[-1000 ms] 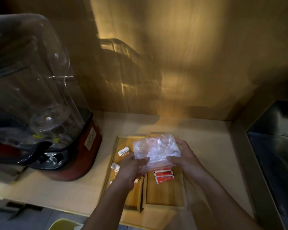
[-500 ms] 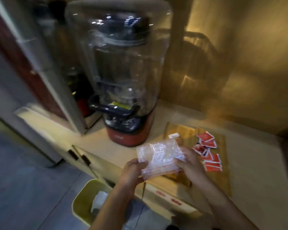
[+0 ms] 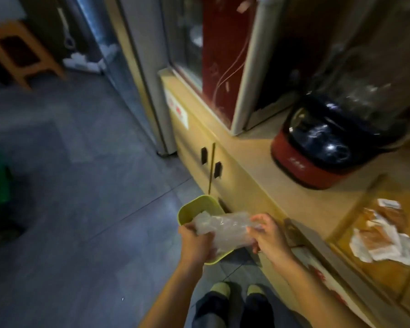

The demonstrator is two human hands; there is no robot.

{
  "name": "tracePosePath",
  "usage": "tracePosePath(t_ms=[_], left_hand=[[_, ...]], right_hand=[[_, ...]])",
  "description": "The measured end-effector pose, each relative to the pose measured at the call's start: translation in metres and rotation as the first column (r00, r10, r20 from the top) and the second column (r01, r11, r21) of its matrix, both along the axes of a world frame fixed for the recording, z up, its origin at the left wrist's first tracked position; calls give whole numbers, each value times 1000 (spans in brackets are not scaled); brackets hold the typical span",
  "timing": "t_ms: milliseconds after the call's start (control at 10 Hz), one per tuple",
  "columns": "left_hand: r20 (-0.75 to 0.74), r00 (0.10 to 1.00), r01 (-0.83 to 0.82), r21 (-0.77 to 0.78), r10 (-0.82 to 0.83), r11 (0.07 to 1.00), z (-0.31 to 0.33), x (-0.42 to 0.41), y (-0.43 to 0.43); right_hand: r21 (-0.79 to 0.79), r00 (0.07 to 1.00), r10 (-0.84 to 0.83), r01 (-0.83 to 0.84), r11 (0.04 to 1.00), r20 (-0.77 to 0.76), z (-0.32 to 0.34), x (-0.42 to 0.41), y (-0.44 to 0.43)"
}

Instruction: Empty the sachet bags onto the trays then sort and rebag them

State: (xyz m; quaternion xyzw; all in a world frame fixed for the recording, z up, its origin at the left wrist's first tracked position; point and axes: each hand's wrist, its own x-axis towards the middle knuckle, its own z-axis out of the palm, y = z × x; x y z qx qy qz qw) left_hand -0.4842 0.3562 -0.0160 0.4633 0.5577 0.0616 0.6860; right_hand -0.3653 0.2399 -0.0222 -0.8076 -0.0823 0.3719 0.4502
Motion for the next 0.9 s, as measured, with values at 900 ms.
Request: tracePosePath(t_ms=[900], left_hand=[[-727, 314, 929, 105, -610, 354, -253, 10, 44]], right_hand=[[-667, 592, 804, -621, 411, -57, -248, 28, 62]])
